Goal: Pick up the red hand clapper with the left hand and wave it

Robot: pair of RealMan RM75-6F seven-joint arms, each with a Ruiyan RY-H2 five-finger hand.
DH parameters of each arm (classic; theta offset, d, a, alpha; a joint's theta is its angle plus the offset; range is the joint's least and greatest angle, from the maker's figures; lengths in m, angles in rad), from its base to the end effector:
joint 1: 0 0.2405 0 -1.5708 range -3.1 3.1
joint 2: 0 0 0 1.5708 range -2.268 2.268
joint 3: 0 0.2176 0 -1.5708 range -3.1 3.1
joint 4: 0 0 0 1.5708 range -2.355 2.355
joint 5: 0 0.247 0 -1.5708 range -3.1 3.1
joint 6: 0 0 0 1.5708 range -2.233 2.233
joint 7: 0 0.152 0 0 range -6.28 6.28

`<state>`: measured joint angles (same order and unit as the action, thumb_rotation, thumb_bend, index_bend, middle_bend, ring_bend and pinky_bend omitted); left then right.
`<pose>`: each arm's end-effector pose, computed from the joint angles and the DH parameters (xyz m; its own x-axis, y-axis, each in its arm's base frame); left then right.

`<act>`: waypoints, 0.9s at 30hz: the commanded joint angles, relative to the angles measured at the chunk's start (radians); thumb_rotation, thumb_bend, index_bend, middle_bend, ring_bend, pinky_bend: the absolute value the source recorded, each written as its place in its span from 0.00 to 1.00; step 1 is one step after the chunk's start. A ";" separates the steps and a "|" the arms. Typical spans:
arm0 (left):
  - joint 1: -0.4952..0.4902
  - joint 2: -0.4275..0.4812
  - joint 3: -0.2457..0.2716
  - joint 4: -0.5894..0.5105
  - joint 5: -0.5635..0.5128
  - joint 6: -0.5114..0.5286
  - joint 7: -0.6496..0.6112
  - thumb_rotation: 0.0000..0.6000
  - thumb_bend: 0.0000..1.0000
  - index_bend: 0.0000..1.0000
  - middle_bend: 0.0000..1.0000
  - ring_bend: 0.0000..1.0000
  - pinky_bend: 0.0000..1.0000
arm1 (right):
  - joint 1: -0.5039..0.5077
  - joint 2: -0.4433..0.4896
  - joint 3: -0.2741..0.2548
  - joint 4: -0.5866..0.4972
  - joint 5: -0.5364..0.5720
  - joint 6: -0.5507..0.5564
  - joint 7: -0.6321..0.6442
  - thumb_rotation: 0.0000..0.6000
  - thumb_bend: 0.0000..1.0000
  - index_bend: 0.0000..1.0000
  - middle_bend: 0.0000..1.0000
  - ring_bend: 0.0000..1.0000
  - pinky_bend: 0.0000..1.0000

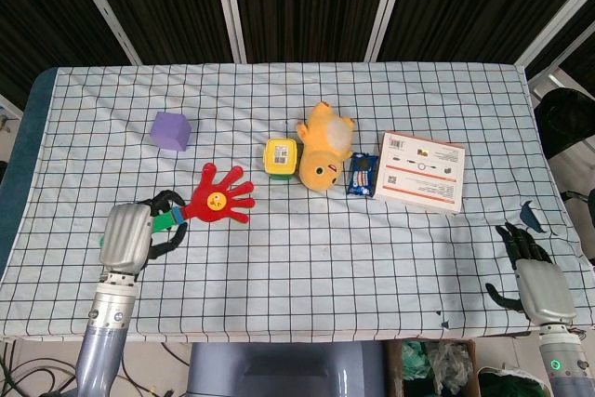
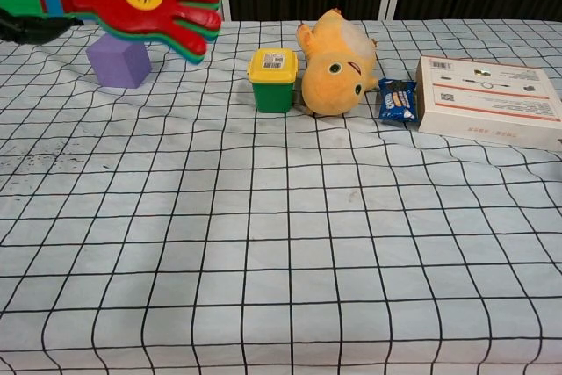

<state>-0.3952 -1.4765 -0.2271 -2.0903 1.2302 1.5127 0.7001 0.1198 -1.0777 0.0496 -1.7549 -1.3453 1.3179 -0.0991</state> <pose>-0.0667 0.2391 0.0454 0.2238 -0.0554 0.9731 0.9656 -0.1229 -0.2291 -0.2852 -0.1929 0.0886 0.3610 -0.1752 0.9159 -0.9214 0.0844 0.3793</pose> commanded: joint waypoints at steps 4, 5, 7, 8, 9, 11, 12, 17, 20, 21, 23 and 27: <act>-0.031 -0.113 -0.037 -0.076 -0.251 0.244 0.593 1.00 0.51 0.75 0.76 0.66 0.81 | -0.001 0.001 0.000 -0.002 0.001 0.000 -0.002 1.00 0.24 0.00 0.00 0.00 0.15; -0.032 -0.116 -0.039 -0.087 -0.256 0.238 0.574 1.00 0.51 0.75 0.76 0.66 0.81 | -0.001 0.001 0.000 -0.003 0.002 0.000 -0.002 1.00 0.24 0.00 0.00 0.00 0.15; -0.031 -0.116 -0.043 -0.113 -0.256 0.204 0.495 1.00 0.51 0.75 0.76 0.66 0.81 | 0.000 0.002 0.000 -0.004 0.005 -0.002 -0.001 1.00 0.24 0.00 0.00 0.00 0.15; -0.029 -0.114 -0.044 -0.120 -0.252 0.187 0.458 1.00 0.51 0.75 0.76 0.66 0.81 | 0.000 0.003 0.000 -0.004 0.006 -0.003 -0.002 1.00 0.24 0.00 0.00 0.00 0.15; -0.026 -0.109 -0.046 -0.136 -0.241 0.152 0.380 1.00 0.51 0.75 0.76 0.66 0.80 | 0.000 0.003 0.000 -0.005 0.007 -0.004 -0.002 1.00 0.24 0.00 0.00 0.00 0.15; -0.019 -0.083 -0.040 -0.150 -0.184 0.056 0.183 1.00 0.51 0.75 0.76 0.66 0.80 | 0.000 0.004 0.000 -0.006 0.010 -0.006 -0.004 1.00 0.24 0.00 0.00 0.00 0.15; -0.017 -0.074 -0.037 -0.149 -0.150 0.021 0.102 1.00 0.51 0.75 0.75 0.66 0.79 | 0.001 0.004 0.000 -0.006 0.010 -0.006 -0.004 1.00 0.24 0.00 0.00 0.00 0.15; -0.013 0.022 0.014 -0.056 0.136 -0.176 -0.445 1.00 0.51 0.75 0.75 0.66 0.79 | 0.000 0.004 0.000 -0.008 0.012 -0.007 -0.005 1.00 0.24 0.00 0.00 0.00 0.15; -0.014 0.039 0.032 0.031 0.262 -0.174 -0.577 1.00 0.51 0.75 0.75 0.66 0.79 | 0.001 0.005 0.000 -0.008 0.013 -0.007 -0.007 1.00 0.24 0.00 0.00 0.00 0.15; -0.015 0.042 0.040 0.059 0.294 -0.171 -0.587 1.00 0.51 0.75 0.75 0.66 0.79 | 0.001 0.004 0.000 -0.008 0.014 -0.007 -0.007 1.00 0.24 0.00 0.00 0.00 0.15; -0.018 0.047 0.053 0.090 0.324 -0.172 -0.600 1.00 0.51 0.75 0.75 0.66 0.79 | 0.001 0.004 0.000 -0.008 0.014 -0.008 -0.008 1.00 0.24 0.00 0.00 0.00 0.15; -0.023 0.060 0.064 0.102 0.317 -0.190 -0.612 1.00 0.51 0.75 0.75 0.66 0.79 | 0.002 0.004 0.000 -0.008 0.016 -0.009 -0.010 1.00 0.24 0.00 0.00 0.00 0.15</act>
<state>-0.4138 -1.4535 -0.1928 -2.0449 1.4747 1.3840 0.1706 0.1215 -1.0733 0.0500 -1.7633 -1.3289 1.3092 -0.1089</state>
